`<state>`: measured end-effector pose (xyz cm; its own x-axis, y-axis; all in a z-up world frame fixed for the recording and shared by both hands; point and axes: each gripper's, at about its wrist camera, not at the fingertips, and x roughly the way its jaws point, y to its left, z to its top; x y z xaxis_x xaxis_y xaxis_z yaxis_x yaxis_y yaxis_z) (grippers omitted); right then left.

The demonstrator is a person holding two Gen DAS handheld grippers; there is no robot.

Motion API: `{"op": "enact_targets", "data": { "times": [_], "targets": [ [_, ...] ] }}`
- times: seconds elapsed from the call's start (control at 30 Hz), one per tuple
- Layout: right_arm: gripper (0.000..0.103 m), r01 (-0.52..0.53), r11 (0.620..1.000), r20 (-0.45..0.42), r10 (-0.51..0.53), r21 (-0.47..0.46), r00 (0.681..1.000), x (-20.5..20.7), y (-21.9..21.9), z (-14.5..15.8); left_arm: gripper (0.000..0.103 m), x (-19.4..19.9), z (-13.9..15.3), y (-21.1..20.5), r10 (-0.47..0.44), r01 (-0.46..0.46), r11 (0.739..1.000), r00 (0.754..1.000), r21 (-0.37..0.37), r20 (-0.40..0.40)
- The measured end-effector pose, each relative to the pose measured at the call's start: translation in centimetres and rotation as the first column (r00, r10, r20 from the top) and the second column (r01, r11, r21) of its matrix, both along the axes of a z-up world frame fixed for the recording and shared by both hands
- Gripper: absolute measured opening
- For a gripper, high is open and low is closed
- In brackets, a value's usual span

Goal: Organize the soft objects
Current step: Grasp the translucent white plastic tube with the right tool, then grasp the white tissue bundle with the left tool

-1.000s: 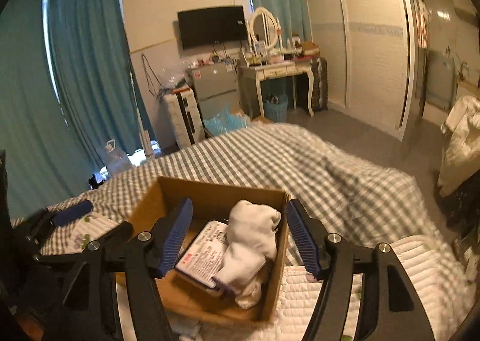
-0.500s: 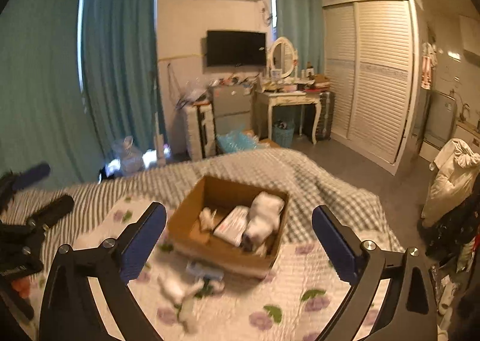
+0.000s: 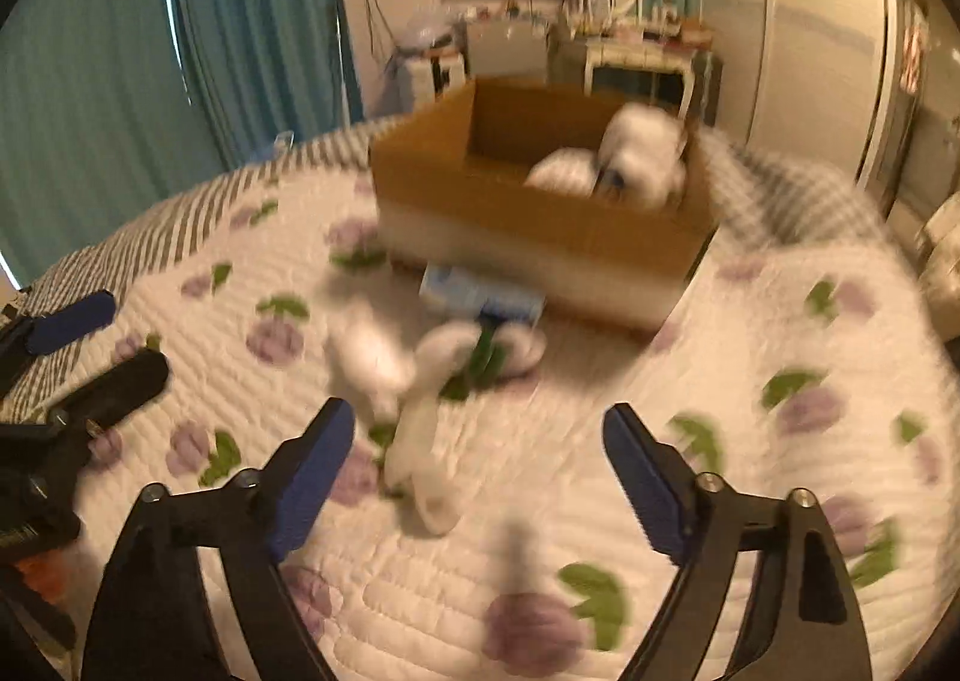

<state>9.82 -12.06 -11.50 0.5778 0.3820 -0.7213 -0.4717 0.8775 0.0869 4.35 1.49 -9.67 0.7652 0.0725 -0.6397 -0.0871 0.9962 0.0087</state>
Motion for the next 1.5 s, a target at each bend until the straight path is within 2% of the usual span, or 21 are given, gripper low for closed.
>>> {"op": "enact_targets", "data": {
  "times": [0.1,0.2,0.27,0.33,0.37,0.53,0.73,0.83,0.97,1.1,1.33,1.4,1.5],
  "targets": [
    [0.073,-0.041,0.999,-0.042,0.040,-0.033,0.998,0.2,1.2,-2.3,0.084,-0.1,-2.3,0.5,0.005,-0.006,1.000,0.999,-0.009,-0.048],
    [0.056,-0.086,0.995,-0.100,0.081,-0.047,0.992,0.5,2.3,-4.3,0.084,0.1,-3.8,1.1,0.028,-0.030,0.999,0.995,-0.020,-0.095],
    [0.050,-0.099,0.993,-0.124,0.091,-0.059,0.988,0.7,2.8,-5.2,0.084,0.4,-4.3,1.4,0.036,-0.041,0.999,0.992,-0.031,-0.122],
    [0.033,-0.104,0.992,-0.124,0.094,-0.075,0.988,0.9,3.3,-5.6,0.084,0.4,-4.6,1.6,0.035,-0.042,0.998,0.990,-0.044,-0.139],
    [0.032,-0.110,0.992,-0.128,0.101,-0.067,0.987,0.8,3.3,-5.6,0.084,0.4,-4.8,1.6,0.032,-0.039,0.998,0.989,-0.048,-0.143],
    [0.030,-0.105,0.993,-0.104,0.099,-0.050,0.990,-0.1,3.0,-4.9,0.084,0.3,-5.0,0.9,-0.004,-0.005,0.999,0.987,-0.053,-0.162],
    [0.030,-0.081,0.996,-0.029,0.081,-0.022,0.996,-1.5,1.2,-1.9,0.084,0.3,-5.4,0.9,-0.006,-0.010,0.997,0.980,-0.078,-0.201],
    [0.030,-0.056,0.998,0.003,0.056,-0.001,0.998,-1.6,-0.3,-0.4,0.084,0.3,-5.0,0.2,-0.006,-0.005,0.998,0.981,-0.057,-0.193],
    [0.030,-0.011,1.000,0.013,0.011,0.013,1.000,0.0,-1.3,0.7,0.084,1.3,-4.1,-1.2,-0.028,0.025,1.000,0.984,-0.017,-0.179],
    [0.030,0.024,1.000,0.023,-0.024,0.016,0.999,2.6,-2.2,1.3,0.081,4.0,-3.9,-2.5,-0.040,0.043,0.999,0.982,0.012,-0.185],
    [0.030,0.051,0.999,0.027,-0.051,-0.006,0.998,6.5,-3.6,0.5,0.079,8.5,-4.9,-2.8,-0.029,0.044,0.996,0.982,0.075,-0.185],
    [0.030,0.053,0.999,0.013,-0.052,-0.008,0.999,7.0,-3.8,-0.1,0.075,9.7,-5.5,-2.4,-0.025,0.033,0.999,0.980,0.037,-0.195],
    [0.030,0.051,0.999,-0.020,-0.051,0.000,0.998,7.6,-3.7,-0.8,0.075,11.0,-6.2,-2.4,-0.057,0.053,0.998,0.976,-0.023,-0.209]
  ]
}}
